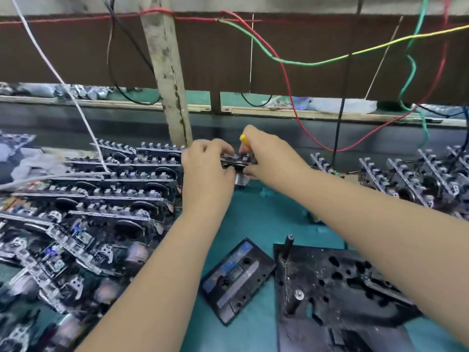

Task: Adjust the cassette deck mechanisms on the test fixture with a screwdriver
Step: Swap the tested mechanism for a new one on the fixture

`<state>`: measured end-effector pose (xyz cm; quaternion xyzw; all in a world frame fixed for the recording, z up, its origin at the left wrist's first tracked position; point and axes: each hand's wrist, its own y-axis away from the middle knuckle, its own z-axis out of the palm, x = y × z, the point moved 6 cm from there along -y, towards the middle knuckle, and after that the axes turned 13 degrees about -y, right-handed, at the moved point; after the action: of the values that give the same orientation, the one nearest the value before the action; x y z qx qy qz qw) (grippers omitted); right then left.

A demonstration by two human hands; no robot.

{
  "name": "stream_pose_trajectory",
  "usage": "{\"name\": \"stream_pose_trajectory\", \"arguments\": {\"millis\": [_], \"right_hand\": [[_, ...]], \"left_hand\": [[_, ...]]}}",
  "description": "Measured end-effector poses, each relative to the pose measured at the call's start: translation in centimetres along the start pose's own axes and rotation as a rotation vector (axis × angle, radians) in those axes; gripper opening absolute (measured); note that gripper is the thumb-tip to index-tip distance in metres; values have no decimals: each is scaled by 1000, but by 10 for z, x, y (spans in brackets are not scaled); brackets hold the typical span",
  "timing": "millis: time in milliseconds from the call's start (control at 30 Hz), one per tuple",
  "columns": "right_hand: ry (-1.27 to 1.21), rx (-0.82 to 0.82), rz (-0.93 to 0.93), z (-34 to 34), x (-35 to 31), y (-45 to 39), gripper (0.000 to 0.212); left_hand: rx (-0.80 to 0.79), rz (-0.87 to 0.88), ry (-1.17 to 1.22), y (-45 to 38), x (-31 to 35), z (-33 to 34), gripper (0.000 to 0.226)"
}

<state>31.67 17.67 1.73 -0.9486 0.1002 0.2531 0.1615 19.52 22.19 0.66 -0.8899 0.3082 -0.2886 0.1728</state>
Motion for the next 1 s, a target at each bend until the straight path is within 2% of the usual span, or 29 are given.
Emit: {"name": "stream_pose_trajectory", "arguments": {"millis": [133,200,267,367,400,467,533,567,633,733,867,933,1000], "right_hand": [[-59,68,-24,-27,-2,33,42],[-79,58,-19,-34,1,51,40],[-98,32,-9,-36,3,69,40],[-105,62,-30,-40,-1,88,50],[-97,65,-43,-40,-4,94,50],[-67,58,-81,-40,-13,106,47],[-19,57,-125,-40,-21,119,37],[6,68,-160,-42,-26,127,29],[30,120,-225,-50,-36,143,19],[-45,209,-247,-66,-43,168,28],[-203,162,-98,-73,-41,194,64],[-307,96,52,-70,-38,202,69],[-393,82,125,-67,-35,210,77]], "left_hand": [[160,252,51,17,35,-34,23],[202,273,33,22,40,-43,15],[117,134,-8,26,29,-38,14],[-222,-103,-84,45,2,-10,31],[-294,-165,22,53,-2,-4,31],[-322,-360,481,65,-8,3,24],[-254,-555,888,75,-9,1,23],[-196,-589,984,78,-9,-4,25],[-70,-573,1019,84,-4,-20,27],[94,-501,1044,98,12,-48,25],[209,-298,1033,126,45,-80,28],[208,-230,1043,141,61,-87,29],[182,-200,1086,155,76,-89,29]]}}
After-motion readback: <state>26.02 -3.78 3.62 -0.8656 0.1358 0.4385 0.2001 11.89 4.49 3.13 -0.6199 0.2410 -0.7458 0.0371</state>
